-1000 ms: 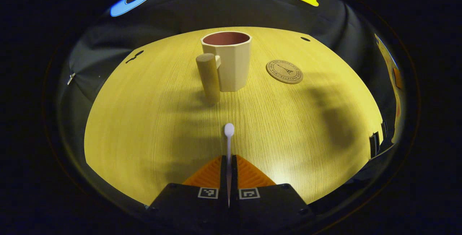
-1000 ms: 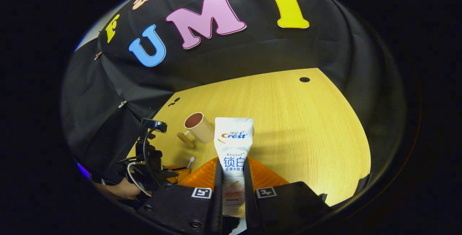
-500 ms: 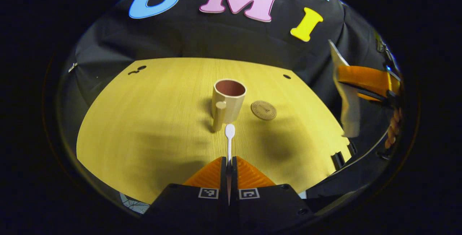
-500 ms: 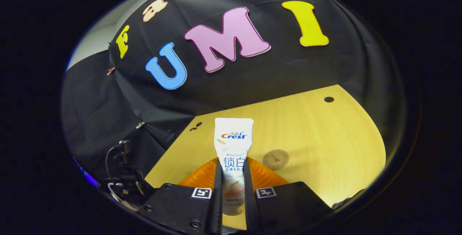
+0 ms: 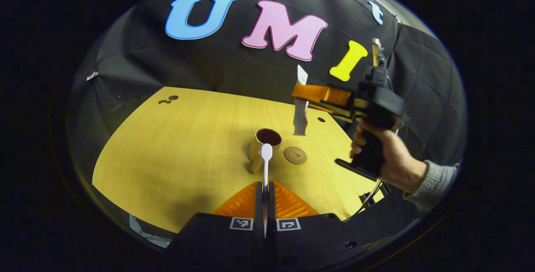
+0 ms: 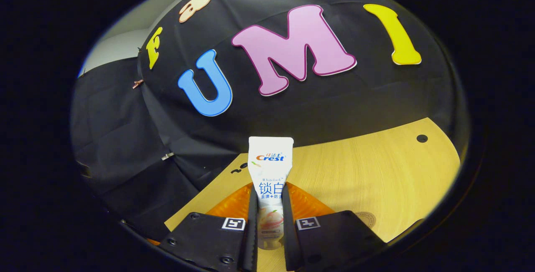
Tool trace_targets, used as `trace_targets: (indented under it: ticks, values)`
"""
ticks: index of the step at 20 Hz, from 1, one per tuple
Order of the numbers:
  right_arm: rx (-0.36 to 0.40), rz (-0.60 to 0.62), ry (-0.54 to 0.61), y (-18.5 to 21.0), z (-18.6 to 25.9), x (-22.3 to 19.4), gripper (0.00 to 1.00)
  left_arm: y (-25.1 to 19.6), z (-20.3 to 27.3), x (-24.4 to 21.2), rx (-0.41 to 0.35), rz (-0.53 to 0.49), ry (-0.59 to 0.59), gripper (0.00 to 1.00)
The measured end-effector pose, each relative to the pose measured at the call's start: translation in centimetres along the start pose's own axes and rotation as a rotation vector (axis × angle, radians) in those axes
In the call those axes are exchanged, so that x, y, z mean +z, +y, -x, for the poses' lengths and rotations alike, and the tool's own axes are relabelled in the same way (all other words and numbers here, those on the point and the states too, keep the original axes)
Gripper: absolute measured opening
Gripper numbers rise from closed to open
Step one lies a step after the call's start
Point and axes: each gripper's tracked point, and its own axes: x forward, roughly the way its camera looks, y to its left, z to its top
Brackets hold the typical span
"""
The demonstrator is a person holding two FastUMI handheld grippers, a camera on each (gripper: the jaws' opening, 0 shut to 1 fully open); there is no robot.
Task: Put the toothbrush and toothpaste on the desktop into the cup, then pick up the cup and place it on the coaster on the desktop.
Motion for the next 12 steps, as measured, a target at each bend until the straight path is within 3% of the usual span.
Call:
trace_targets:
  ticks: [6,12]
  values:
    - [-0.033,0.024,0.028,-2.8,-5.3,-3.2,0.29,0.5,1.0,-0.7,-0.012,0.052,-0.010,0.06]
    - [-0.073,0.065,0.067,-4.2,-6.8,-6.6,0.29,1.8,0.6,-0.9,0.009,0.043,0.003,0.06]
